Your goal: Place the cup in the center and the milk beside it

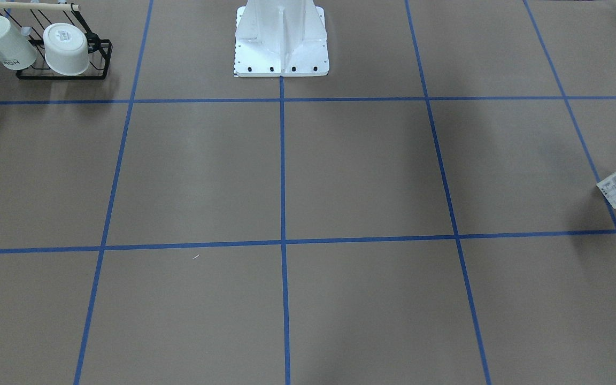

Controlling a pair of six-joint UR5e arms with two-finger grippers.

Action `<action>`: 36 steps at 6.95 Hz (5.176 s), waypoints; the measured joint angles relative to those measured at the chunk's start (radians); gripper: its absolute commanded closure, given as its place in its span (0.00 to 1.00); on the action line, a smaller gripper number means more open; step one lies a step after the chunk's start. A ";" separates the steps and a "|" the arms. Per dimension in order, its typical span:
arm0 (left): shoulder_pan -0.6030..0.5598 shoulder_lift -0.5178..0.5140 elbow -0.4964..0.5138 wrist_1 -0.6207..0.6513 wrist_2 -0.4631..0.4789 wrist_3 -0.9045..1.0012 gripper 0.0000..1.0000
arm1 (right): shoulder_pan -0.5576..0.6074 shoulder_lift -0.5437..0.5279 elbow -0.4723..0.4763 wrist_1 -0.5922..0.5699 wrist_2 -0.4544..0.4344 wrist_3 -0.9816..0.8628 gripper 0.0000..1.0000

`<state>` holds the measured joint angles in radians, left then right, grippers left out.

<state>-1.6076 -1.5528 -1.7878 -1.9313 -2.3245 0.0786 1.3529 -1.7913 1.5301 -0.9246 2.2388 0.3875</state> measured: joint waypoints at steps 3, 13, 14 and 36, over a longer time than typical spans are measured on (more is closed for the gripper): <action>0.000 0.000 0.005 0.000 0.000 0.001 0.01 | -0.006 0.001 0.000 0.001 -0.009 -0.009 1.00; 0.003 0.008 0.010 -0.006 -0.001 0.001 0.01 | -0.327 0.395 0.392 -0.402 -0.101 0.634 1.00; 0.003 0.008 0.011 -0.006 -0.001 0.001 0.01 | -0.447 0.536 0.412 -0.550 -0.198 0.777 1.00; 0.010 0.009 0.028 -0.024 -0.001 -0.002 0.01 | -0.747 1.248 0.112 -1.125 -0.468 1.684 0.00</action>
<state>-1.5971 -1.5437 -1.7597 -1.9548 -2.3255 0.0768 0.6059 -0.5431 1.6419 -2.0498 1.7705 2.0710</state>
